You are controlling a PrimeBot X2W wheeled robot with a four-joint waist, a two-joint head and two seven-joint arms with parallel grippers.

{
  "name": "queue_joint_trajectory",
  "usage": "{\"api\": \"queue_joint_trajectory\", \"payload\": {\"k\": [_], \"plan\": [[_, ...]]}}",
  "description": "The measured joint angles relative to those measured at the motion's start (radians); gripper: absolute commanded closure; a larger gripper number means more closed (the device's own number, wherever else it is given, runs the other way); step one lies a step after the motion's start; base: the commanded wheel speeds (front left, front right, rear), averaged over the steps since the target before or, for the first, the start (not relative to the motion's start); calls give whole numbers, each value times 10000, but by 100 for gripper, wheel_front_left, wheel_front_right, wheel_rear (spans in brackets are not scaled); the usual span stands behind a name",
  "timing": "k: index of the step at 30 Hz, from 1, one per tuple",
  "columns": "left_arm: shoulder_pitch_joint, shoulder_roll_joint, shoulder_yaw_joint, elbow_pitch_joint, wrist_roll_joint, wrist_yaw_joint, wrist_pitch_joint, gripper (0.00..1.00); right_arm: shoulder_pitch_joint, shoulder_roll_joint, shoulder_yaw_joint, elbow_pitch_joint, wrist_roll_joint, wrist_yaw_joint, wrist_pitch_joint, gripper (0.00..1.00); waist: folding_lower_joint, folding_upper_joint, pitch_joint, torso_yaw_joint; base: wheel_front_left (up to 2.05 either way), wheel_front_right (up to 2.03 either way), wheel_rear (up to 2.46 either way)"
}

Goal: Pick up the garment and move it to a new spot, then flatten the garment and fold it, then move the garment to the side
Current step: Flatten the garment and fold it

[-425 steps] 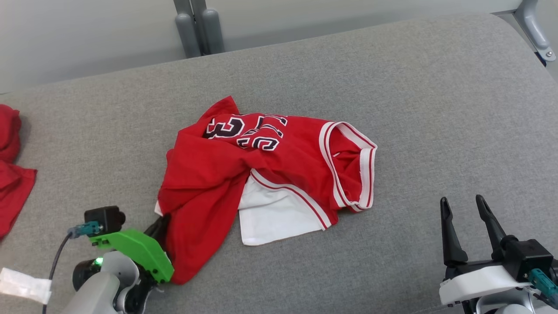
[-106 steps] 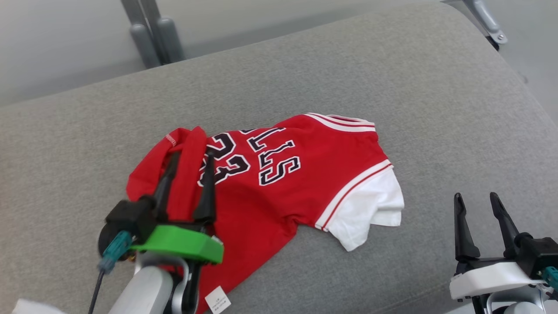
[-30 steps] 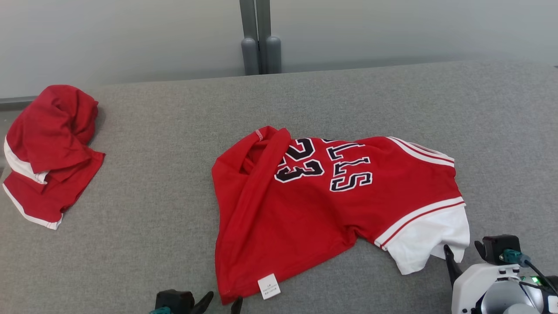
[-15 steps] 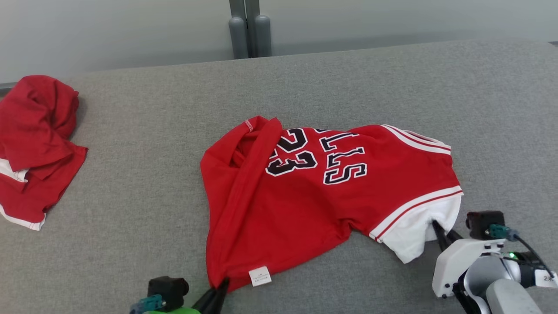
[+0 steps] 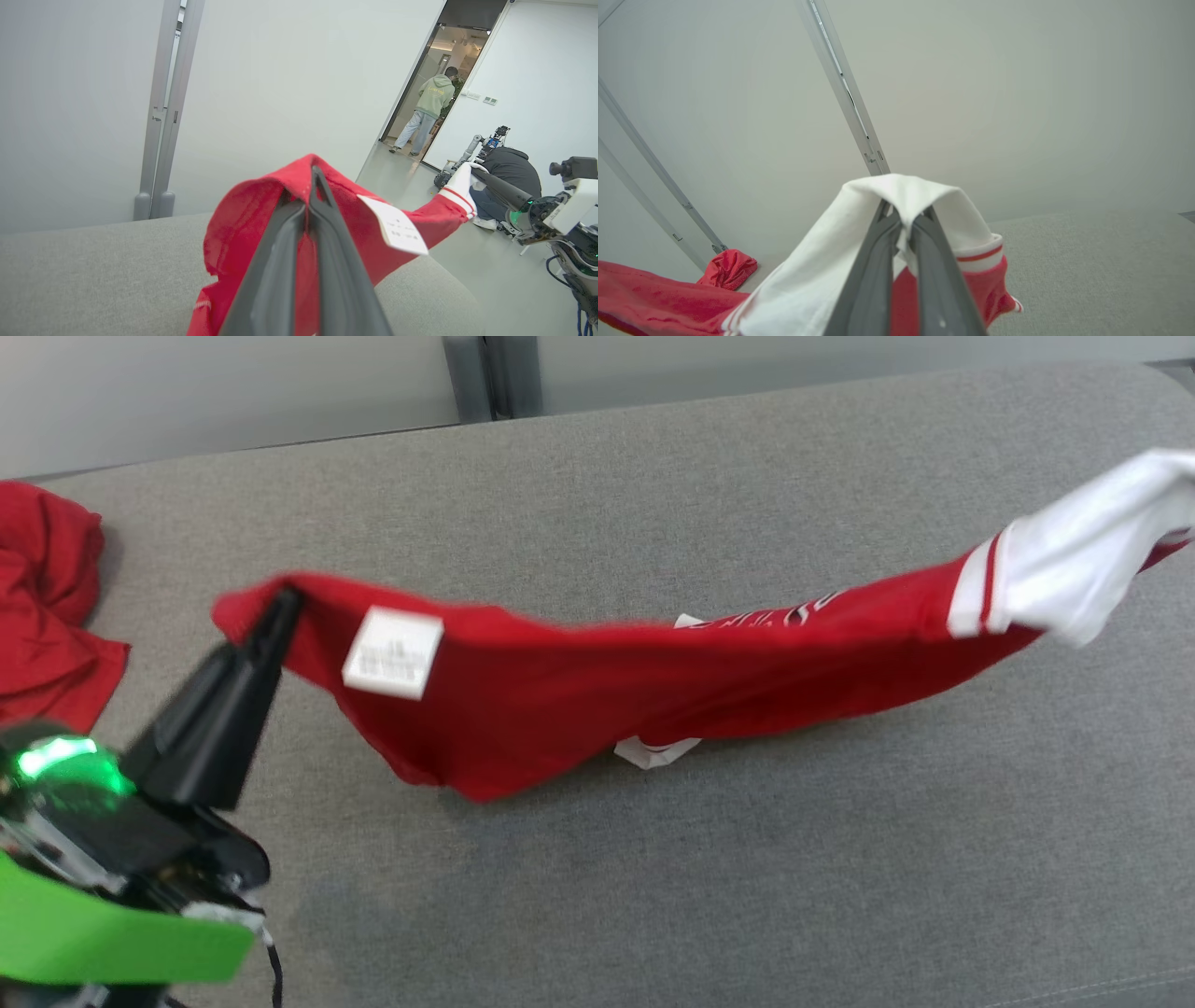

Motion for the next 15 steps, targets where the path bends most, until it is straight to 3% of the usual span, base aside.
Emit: {"api": "queue_joint_trajectory", "payload": {"k": [4,7,12,15], "plan": [[-3139,650,614,721,-1012,562,1396,100,-2903,-468,-1204,771,698,2,1563,100,0,0,651,-29,0,0,0],[-5899,874,499,2077,-1244,997,2230,100,-5722,-780,-1521,2004,203,8,2627,100,0,0,1241,-3,0,0,0],[-10580,602,-174,5313,-577,1289,2491,100,-10609,-439,-1039,4677,-2424,15,3275,100,3,0,2442,90,0,0,0],[-12847,21,-456,7421,117,1308,1722,100,-13035,255,-949,6291,-4088,15,2395,100,4,0,3187,153,0,0,0]]}}
